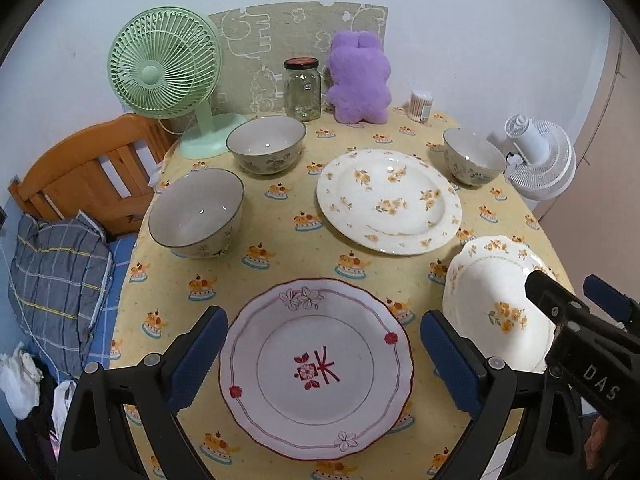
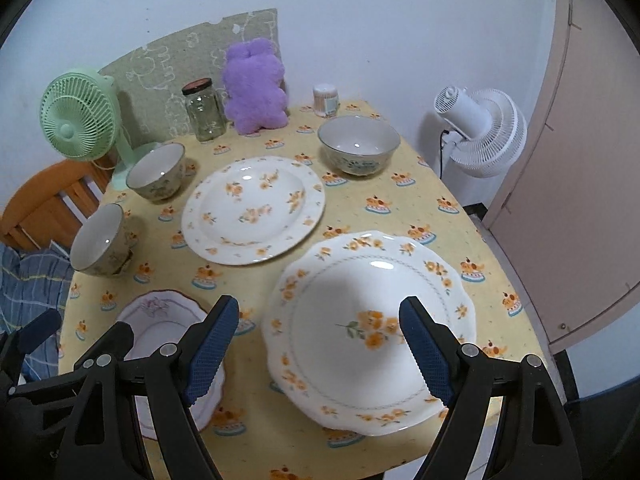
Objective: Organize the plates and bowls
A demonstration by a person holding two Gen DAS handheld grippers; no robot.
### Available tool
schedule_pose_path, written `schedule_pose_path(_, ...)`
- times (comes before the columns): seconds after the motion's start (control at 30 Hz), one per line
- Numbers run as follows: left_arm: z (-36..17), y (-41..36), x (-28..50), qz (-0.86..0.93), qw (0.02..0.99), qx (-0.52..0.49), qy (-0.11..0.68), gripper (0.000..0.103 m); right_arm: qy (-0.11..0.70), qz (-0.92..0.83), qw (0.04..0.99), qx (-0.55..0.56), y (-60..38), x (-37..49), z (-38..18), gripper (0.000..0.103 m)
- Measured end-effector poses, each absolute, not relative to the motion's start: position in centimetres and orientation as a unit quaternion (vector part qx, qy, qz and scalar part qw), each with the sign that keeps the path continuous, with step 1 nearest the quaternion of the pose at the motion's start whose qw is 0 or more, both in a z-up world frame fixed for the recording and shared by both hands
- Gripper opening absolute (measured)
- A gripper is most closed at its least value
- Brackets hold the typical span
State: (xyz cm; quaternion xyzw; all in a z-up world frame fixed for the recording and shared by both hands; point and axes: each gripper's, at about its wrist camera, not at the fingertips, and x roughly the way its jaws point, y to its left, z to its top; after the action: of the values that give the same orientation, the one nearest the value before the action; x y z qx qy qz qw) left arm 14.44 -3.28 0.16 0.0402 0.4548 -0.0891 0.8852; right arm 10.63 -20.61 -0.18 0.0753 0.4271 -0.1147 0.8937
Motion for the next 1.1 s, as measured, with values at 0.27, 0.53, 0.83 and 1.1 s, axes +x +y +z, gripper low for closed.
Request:
schedule_pose_path(0.27, 0.6, -3.4, 16.7, -0.087, 0.889, 0.033, 0.448, 0.098, 0.441, -0.118, 0.888, 0.062, -20.6, 13.2, -0.2, 0.085)
schedule_pose_path(0.53, 0.1, -5.0, 20.5, -0.061, 0.888, 0.035, 0.454, 0.095, 0.454, -0.097, 0.884, 0.062, -22.5, 17.4, -0.7, 0.084)
schedule_pose_path(0.83, -2.1, -7.8, 25.3, -0.041, 0.879, 0.044, 0.473, 0.092, 0.460, -0.067, 0.881, 0.083, -25.4, 23.1, -2.0, 0.084)
schedule_pose_path(1.1, -4.3, -10.0, 30.0, -0.022, 0.876, 0.045, 0.480, 0.088, 0.473, -0.055, 0.873, 0.107, -27.7, 28.1, -4.2, 0.084)
